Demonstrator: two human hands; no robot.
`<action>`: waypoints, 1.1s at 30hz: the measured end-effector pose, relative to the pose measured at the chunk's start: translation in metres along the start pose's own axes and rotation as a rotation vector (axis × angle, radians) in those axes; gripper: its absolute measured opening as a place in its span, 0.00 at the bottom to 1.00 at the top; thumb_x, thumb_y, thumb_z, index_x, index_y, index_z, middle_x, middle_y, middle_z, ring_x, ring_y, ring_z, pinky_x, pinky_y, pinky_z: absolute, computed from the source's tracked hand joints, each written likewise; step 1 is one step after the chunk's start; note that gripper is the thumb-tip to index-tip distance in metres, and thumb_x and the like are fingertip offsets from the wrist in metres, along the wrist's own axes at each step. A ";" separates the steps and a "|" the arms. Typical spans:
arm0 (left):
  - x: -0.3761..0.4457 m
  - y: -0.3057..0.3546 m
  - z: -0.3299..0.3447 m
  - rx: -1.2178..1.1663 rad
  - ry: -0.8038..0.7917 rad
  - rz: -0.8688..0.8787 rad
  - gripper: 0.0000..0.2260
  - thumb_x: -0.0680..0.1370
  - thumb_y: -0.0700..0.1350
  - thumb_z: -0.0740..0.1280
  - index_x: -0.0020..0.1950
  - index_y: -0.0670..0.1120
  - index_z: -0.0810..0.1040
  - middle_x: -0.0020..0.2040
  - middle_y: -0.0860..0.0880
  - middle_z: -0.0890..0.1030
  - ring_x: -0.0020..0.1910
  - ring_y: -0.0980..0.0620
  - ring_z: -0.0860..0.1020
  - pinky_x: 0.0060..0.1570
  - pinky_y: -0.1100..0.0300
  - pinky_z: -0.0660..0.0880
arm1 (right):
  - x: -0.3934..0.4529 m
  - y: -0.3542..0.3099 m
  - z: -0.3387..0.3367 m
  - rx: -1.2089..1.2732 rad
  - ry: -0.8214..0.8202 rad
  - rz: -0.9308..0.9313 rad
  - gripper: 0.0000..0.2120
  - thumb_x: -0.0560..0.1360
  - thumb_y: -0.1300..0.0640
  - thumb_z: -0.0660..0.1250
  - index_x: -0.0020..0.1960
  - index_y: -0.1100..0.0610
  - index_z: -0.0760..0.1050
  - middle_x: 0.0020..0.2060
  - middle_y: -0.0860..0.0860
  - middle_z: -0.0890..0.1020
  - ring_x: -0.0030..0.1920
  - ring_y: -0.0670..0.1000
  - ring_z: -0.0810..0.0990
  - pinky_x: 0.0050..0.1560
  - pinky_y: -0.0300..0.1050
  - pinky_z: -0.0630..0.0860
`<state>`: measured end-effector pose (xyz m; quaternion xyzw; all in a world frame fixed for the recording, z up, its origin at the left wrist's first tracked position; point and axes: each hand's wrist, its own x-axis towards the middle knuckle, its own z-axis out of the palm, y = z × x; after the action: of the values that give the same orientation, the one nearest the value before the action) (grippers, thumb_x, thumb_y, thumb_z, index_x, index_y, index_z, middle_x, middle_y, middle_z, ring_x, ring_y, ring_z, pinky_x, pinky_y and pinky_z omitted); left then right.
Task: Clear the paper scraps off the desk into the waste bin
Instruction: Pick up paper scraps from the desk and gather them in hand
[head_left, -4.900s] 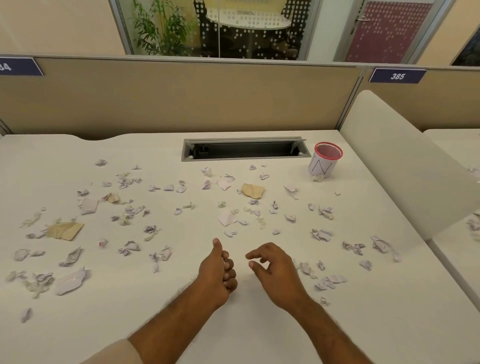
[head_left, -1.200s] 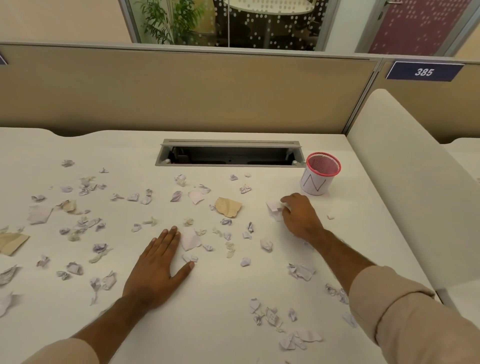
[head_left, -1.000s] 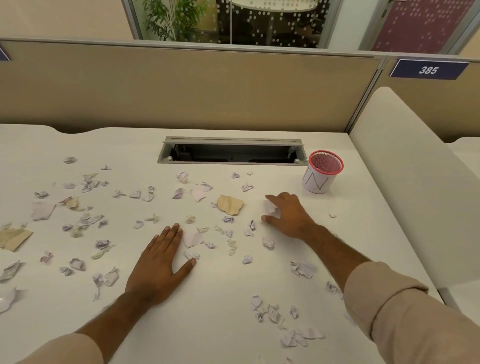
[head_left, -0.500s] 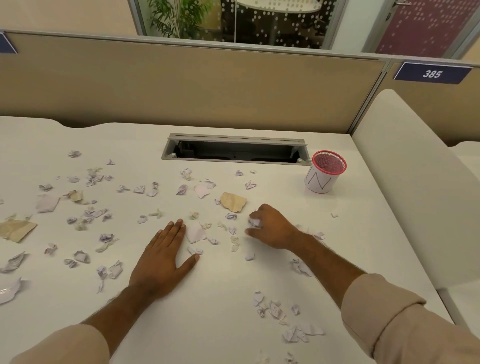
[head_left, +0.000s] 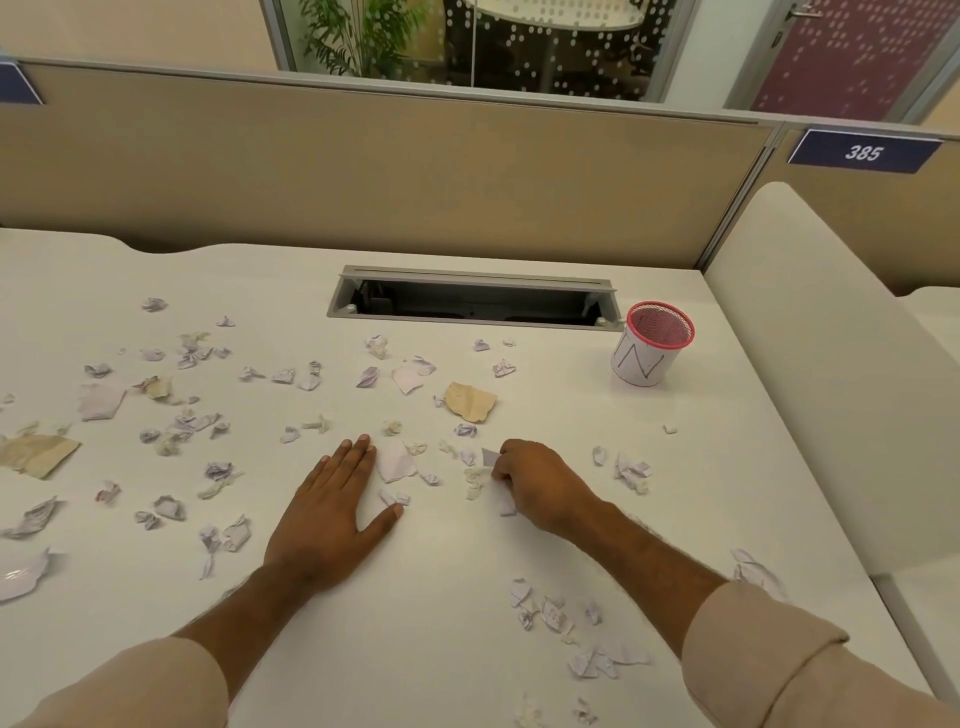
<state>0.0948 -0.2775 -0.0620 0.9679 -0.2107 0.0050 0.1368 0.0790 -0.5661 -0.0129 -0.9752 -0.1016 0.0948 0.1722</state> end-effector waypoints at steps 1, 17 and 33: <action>0.000 0.000 0.000 0.004 -0.001 0.001 0.38 0.76 0.71 0.46 0.80 0.51 0.48 0.80 0.58 0.45 0.77 0.62 0.42 0.76 0.61 0.42 | 0.000 0.003 -0.003 0.040 0.040 0.017 0.11 0.71 0.61 0.71 0.54 0.60 0.80 0.51 0.54 0.79 0.51 0.54 0.77 0.50 0.41 0.70; 0.000 0.000 0.000 -0.015 0.009 -0.001 0.38 0.76 0.71 0.47 0.80 0.51 0.50 0.80 0.58 0.46 0.77 0.63 0.42 0.76 0.61 0.43 | 0.031 0.116 -0.151 0.410 0.814 0.376 0.21 0.71 0.70 0.66 0.62 0.58 0.75 0.59 0.54 0.79 0.54 0.50 0.76 0.60 0.38 0.71; 0.000 -0.002 0.001 0.000 0.011 0.010 0.37 0.77 0.70 0.49 0.80 0.51 0.50 0.80 0.58 0.47 0.78 0.61 0.44 0.75 0.63 0.41 | 0.048 0.165 -0.174 0.291 0.689 0.526 0.15 0.67 0.70 0.70 0.53 0.63 0.79 0.48 0.60 0.82 0.44 0.52 0.75 0.51 0.47 0.77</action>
<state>0.0958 -0.2765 -0.0636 0.9668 -0.2146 0.0111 0.1381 0.1909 -0.7621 0.0823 -0.9082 0.2272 -0.1813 0.3012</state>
